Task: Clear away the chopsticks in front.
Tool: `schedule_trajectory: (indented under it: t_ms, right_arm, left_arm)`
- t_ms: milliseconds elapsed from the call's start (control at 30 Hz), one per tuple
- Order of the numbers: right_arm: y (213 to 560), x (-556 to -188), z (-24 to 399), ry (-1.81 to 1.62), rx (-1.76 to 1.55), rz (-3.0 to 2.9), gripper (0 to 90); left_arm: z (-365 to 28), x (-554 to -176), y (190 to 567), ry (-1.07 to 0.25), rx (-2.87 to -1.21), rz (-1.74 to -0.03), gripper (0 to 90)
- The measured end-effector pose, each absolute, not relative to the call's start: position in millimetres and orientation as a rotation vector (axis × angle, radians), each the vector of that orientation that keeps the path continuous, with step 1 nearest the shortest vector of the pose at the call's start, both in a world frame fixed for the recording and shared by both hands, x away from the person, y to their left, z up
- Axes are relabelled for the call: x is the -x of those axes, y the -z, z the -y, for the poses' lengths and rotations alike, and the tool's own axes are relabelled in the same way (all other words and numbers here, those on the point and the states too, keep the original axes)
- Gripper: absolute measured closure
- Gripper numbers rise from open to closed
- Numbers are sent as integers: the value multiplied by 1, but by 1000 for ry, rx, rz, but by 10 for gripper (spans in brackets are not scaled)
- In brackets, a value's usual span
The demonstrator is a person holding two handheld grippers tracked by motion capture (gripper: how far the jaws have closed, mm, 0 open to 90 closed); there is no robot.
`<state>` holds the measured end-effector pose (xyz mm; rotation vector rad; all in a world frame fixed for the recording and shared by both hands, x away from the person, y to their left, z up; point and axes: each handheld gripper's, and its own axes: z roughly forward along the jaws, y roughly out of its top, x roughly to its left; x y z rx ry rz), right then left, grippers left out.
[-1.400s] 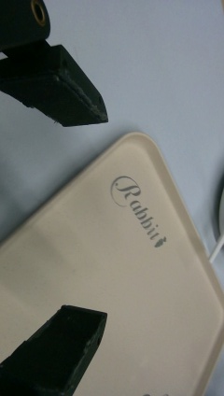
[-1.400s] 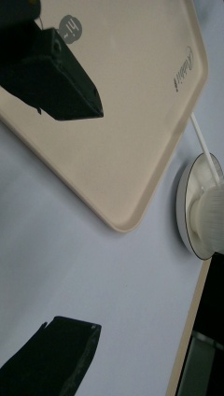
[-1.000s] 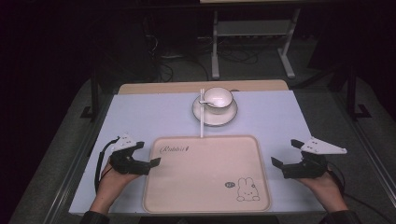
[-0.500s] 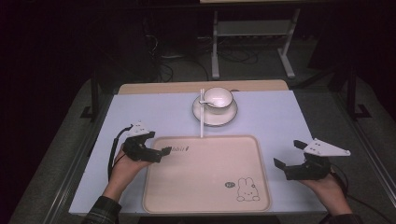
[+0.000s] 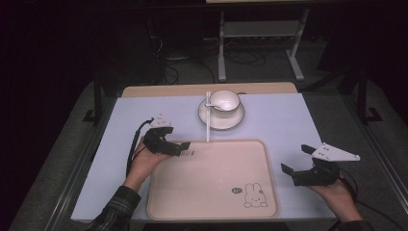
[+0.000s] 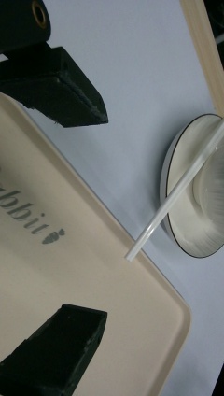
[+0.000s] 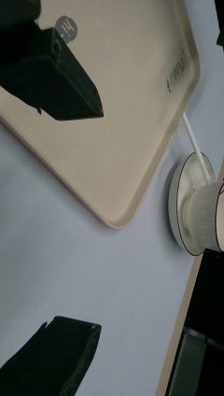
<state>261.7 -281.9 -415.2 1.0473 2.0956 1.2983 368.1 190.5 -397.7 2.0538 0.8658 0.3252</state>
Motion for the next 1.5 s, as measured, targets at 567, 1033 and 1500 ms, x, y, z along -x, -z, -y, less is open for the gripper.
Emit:
schedule_trajectory:
  t_ms: [567,1033,1500]
  right_arm:
    - [415,-261,282,-1308,-1046,-2093,0]
    - [416,-259,283,-1324,-1047,-2091,0]
    - [415,-258,285,-1347,-1054,-2083,0]
  left_arm:
    - [-151,-416,393,-332,-2092,-876,163]
    - [-112,-457,405,-319,-2143,-925,441]
    - [-92,-479,419,-345,-2207,-984,503]
